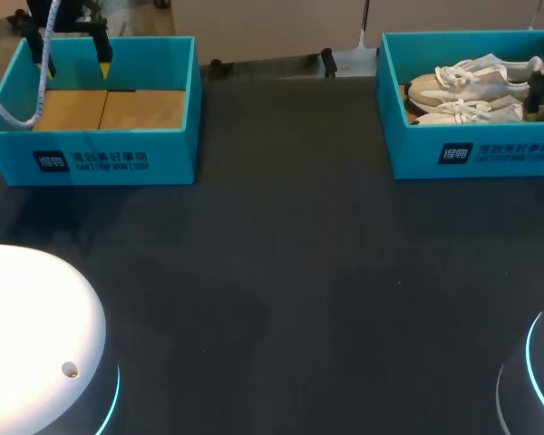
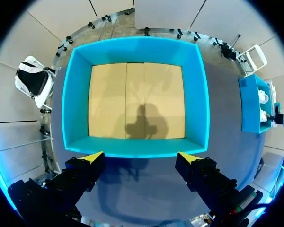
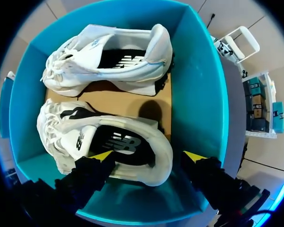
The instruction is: Take the shoe out of the shoebox, open the shoe tongue, remove and reinsert the insole, then place the shoe into the shoebox
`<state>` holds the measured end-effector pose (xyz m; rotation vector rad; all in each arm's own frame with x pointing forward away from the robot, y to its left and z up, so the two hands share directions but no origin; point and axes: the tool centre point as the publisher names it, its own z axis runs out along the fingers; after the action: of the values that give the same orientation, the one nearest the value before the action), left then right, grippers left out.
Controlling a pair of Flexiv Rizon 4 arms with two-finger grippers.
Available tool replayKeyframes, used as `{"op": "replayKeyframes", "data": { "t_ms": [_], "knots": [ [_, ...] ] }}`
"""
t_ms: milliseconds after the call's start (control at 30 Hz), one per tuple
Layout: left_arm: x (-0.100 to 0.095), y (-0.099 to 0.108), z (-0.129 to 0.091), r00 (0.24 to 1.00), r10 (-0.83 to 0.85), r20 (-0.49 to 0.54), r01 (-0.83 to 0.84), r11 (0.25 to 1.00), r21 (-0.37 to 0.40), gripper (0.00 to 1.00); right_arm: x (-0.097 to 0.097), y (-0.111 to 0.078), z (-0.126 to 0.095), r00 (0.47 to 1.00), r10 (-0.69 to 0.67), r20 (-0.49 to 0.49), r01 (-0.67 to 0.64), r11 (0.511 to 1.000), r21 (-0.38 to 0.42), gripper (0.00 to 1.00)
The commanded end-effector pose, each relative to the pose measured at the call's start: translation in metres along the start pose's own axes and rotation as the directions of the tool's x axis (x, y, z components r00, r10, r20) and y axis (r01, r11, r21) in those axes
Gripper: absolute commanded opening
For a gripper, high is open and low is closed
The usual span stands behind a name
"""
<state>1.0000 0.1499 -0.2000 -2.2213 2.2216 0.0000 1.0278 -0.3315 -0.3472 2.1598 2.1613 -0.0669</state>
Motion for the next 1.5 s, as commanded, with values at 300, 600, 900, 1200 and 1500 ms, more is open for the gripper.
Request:
{"op": "replayKeyframes", "data": {
  "t_ms": [300, 600, 900, 1200, 1500],
  "knots": [
    [0.0, 0.0, 0.0, 1.0, 0.0, 0.0, 0.0, 1.0, 0.0, 1.0, -0.005, 0.007, 0.014, 1.0, 0.0, -0.002, 0.0, 1.0, 0.026, 0.85],
    [0.0, 0.0, 0.0, 1.0, 0.0, 0.0, 0.0, 1.0, 0.0, 1.0, -0.009, 0.006, 0.02, 1.0, 0.014, -0.002, -0.014, 0.999, 0.043, 0.62],
    [0.0, 0.0, 0.0, 1.0, 0.0, 0.0, 0.0, 1.0, 0.0, 1.0, -0.005, 0.002, 0.021, 1.0, 0.001, -0.004, -0.001, 0.999, 0.047, 0.4],
    [0.0, 0.0, 0.0, 1.0, 0.0, 0.0, 0.0, 1.0, 0.0, 1.0, -0.006, 0.003, 0.023, 1.0, 0.007, 0.008, -0.008, 0.999, 0.048, 0.72],
    [0.0, 0.0, 0.0, 1.0, 0.0, 0.0, 0.0, 1.0, 0.0, 1.0, -0.008, 0.003, 0.026, 1.0, 0.017, 0.012, -0.018, 0.999, 0.048, 0.81]
  ]
}}
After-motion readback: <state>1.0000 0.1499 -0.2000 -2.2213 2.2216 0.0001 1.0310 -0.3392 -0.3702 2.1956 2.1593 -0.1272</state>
